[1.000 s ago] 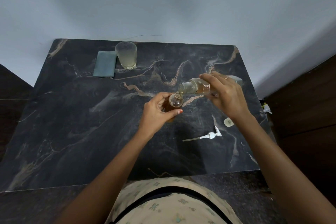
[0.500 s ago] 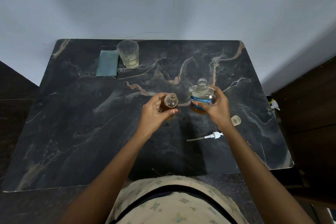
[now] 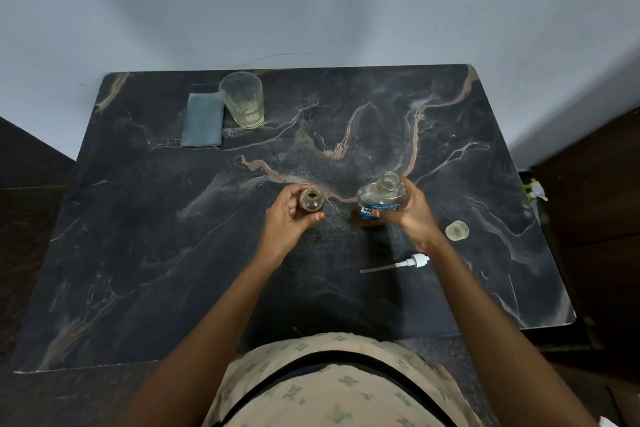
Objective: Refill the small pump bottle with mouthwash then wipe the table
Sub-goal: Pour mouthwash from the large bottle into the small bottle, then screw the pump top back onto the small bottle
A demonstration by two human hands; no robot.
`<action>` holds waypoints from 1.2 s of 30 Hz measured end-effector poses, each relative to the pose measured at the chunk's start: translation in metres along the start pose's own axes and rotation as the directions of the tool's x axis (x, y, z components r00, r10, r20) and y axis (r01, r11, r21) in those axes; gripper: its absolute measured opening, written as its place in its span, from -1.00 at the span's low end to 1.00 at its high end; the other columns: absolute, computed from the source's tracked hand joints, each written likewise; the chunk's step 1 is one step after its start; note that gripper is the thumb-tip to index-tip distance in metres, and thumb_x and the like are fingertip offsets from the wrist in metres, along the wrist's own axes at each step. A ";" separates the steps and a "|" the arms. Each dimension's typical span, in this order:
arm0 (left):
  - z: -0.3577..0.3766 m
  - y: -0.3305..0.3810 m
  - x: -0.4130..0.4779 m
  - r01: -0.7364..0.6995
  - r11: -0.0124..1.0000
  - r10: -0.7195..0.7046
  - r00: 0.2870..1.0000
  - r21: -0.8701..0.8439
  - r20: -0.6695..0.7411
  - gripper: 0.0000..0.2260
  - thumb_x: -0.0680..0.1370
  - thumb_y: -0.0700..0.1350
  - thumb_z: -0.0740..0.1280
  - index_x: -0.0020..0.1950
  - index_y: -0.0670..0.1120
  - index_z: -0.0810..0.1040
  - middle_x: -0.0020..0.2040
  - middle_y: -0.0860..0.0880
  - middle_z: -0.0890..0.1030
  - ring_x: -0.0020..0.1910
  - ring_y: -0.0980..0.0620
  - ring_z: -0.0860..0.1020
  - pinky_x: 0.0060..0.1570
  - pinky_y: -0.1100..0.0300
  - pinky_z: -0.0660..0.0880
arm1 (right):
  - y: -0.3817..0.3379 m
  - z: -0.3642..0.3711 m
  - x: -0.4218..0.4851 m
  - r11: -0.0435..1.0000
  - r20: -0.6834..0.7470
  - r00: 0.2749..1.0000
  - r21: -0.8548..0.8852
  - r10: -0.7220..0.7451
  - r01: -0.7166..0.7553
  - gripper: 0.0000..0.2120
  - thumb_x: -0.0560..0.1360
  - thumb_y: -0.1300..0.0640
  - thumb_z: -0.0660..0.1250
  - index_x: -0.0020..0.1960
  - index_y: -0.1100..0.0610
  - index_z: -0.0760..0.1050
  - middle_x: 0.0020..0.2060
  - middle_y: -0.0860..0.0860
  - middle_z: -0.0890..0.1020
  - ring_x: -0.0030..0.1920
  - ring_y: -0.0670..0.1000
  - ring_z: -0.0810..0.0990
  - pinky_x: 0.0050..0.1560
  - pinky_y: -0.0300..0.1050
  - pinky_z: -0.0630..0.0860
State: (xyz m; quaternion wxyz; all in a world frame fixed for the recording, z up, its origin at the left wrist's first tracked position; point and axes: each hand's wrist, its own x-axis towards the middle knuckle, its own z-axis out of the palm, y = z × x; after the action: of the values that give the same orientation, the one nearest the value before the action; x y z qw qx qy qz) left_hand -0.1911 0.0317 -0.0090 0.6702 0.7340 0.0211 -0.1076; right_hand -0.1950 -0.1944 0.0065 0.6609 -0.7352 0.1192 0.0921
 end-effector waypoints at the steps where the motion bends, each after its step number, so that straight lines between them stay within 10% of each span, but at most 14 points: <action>1: 0.000 -0.001 0.001 0.005 1.000 -0.005 1.000 0.000 -0.001 -0.56 0.32 -0.38 0.44 0.05 0.02 0.45 -0.03 0.06 0.61 -0.03 0.26 0.58 0.05 0.37 0.47 | 0.001 -0.001 0.001 1.000 -0.005 1.000 0.000 0.002 -0.002 -0.47 0.23 0.52 0.43 0.10 0.17 0.42 -0.06 0.01 0.59 -0.06 -0.10 0.61 -0.08 -0.31 0.57; 23: 0.009 -0.022 0.013 0.020 1.000 -0.021 0.999 0.012 0.026 -0.53 0.30 -0.37 0.46 0.01 0.09 0.45 -0.03 0.09 0.62 0.00 0.21 0.58 0.07 0.31 0.48 | 0.009 -0.005 -0.005 1.000 -0.038 0.999 -0.012 -0.023 0.023 -0.44 0.32 0.50 0.37 0.22 0.14 0.34 0.12 0.01 0.49 0.14 -0.10 0.47 0.06 -0.50 0.41; 28: 0.007 -0.025 0.013 0.019 1.000 -0.019 0.999 0.013 0.039 -0.54 0.31 -0.37 0.46 0.01 0.08 0.44 -0.02 0.07 0.60 0.00 0.24 0.57 0.06 0.33 0.48 | 0.017 -0.009 -0.017 0.995 -0.178 0.983 -0.089 -0.052 0.037 -0.41 0.31 0.50 0.39 0.27 0.20 0.32 0.18 0.03 0.46 0.20 -0.05 0.43 0.27 -0.23 0.34; 36: 0.008 -0.029 0.014 0.014 1.000 -0.015 0.999 0.028 0.040 -0.56 0.32 -0.36 0.46 0.04 0.04 0.43 -0.01 0.06 0.59 -0.01 0.28 0.56 0.01 0.44 0.45 | 0.037 -0.013 -0.052 0.972 -0.489 0.872 -0.199 0.008 -0.121 -0.83 0.38 0.38 0.39 -0.04 0.26 0.54 -0.19 0.08 0.60 -0.26 -0.13 0.53 -0.24 -0.56 0.43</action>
State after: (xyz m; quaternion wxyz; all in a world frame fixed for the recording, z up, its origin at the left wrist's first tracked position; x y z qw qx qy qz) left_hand -0.1833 0.0248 -0.0402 0.6595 0.7407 0.0114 -0.1276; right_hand -0.2558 -0.2082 -0.0121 0.5194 -0.7999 0.2945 -0.0602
